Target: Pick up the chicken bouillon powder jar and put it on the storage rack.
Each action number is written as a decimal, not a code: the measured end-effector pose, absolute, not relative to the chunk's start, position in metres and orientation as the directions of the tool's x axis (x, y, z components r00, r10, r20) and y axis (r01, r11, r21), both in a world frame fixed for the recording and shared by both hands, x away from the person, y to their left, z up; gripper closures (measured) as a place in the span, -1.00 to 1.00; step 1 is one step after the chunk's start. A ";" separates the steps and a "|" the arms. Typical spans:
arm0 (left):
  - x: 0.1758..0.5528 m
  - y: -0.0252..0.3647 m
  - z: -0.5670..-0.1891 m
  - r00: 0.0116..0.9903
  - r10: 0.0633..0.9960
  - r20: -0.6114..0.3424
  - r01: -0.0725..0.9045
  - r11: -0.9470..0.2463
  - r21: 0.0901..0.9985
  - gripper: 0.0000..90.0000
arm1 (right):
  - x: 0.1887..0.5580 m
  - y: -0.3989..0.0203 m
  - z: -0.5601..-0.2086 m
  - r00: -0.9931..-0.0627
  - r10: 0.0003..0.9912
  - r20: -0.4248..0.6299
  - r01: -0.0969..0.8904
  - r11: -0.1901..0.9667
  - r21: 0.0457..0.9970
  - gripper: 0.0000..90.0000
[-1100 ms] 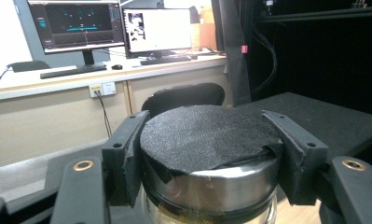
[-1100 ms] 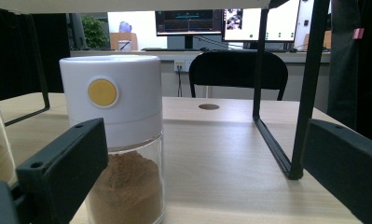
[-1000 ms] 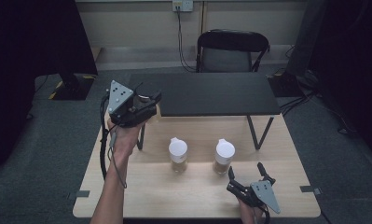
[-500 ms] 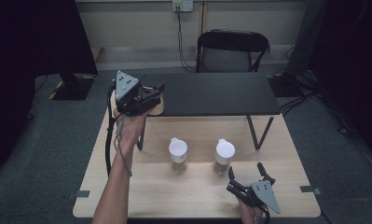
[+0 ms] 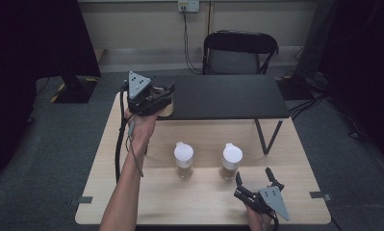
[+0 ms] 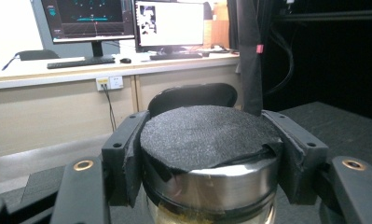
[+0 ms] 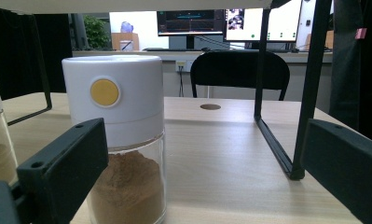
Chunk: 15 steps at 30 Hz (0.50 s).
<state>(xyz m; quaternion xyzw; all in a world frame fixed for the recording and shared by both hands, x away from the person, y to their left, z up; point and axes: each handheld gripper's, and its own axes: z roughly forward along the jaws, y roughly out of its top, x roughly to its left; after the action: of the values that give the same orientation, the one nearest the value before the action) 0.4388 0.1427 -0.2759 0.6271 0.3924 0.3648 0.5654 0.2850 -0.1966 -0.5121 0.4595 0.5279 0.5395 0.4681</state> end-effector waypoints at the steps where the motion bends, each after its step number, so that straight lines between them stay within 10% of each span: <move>1: 0.440 0.143 -0.277 0.426 0.904 0.012 0.081 -0.052 0.995 -0.22 | 0.285 -0.197 -0.512 -0.139 0.990 0.001 -0.020 -0.004 1.000 -1.00; 15: 0.441 0.143 -0.285 0.432 0.902 0.008 0.043 -0.030 0.999 -0.23 | 0.285 -0.197 -0.512 -0.139 0.990 0.001 -0.020 -0.004 1.000 -1.00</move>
<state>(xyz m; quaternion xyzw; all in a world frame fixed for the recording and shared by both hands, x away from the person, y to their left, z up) 0.4411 0.1430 -0.2849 0.6151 0.3841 0.3697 0.5810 0.2850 -0.1966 -0.5121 0.4596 0.5278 0.5393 0.4683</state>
